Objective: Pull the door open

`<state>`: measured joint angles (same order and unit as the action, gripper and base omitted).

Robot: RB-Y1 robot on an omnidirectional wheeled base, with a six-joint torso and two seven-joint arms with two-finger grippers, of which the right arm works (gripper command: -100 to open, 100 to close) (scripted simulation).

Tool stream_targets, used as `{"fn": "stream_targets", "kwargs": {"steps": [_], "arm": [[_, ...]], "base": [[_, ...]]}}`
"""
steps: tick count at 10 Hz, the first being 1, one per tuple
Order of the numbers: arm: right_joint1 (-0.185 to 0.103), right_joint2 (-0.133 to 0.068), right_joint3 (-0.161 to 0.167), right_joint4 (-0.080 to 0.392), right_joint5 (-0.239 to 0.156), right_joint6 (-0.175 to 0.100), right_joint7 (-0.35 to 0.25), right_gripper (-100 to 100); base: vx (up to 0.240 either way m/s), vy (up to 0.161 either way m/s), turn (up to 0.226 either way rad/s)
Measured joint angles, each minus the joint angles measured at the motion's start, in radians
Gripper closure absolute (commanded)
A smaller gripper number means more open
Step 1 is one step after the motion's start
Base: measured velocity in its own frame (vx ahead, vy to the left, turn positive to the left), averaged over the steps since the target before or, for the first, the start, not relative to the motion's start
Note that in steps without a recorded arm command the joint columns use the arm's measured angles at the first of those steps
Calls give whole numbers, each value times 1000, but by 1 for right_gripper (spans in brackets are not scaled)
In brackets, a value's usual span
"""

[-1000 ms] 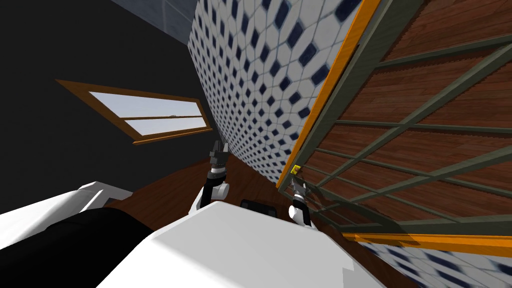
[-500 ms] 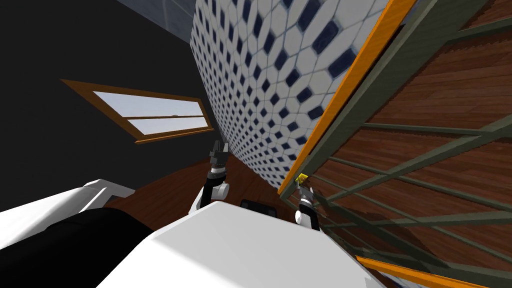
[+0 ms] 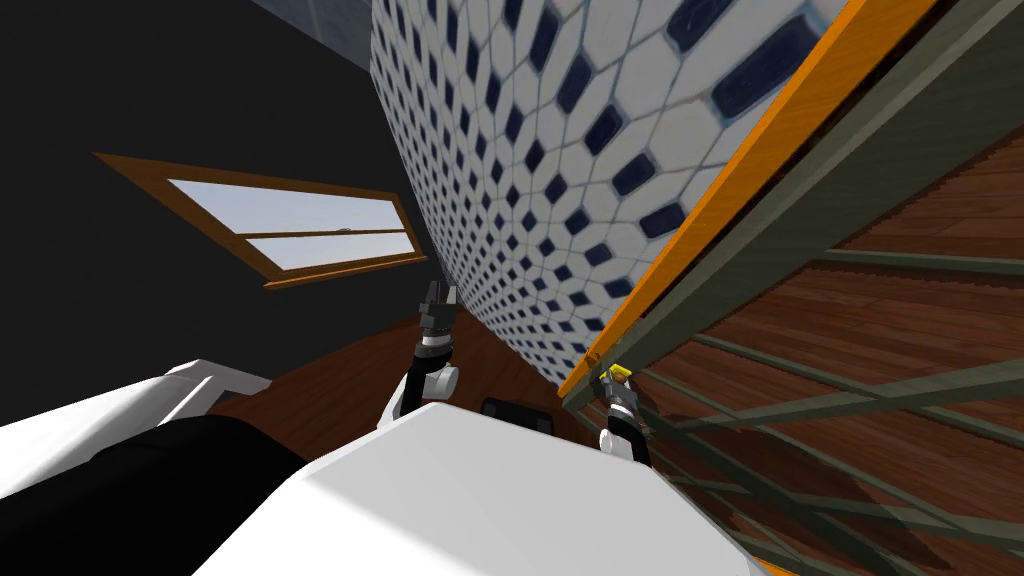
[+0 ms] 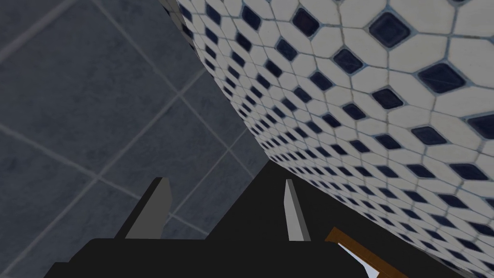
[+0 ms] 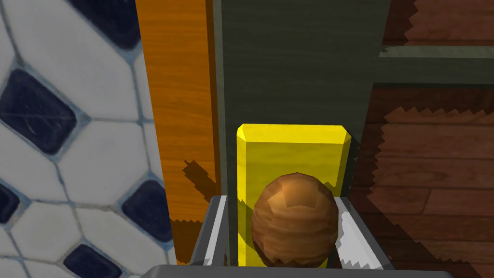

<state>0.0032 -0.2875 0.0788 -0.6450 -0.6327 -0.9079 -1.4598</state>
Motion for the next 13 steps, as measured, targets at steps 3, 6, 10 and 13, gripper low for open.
{"fn": "stream_targets", "kwargs": {"steps": [3, 6, 10, 13], "arm": [[1, 0, 1, 3, 0, 2, 1, 100], [-3, -8, 9, 6, 5, -1, -9, 100], [16, -31, 56, -20, 28, 5, -47, 100], [19, -54, 108, -19, 53, -1, -97, 100]], "base": [[-11, 0, 8], [-116, -2, 43], [-233, -5, 77], [-245, -20, 83]]}}
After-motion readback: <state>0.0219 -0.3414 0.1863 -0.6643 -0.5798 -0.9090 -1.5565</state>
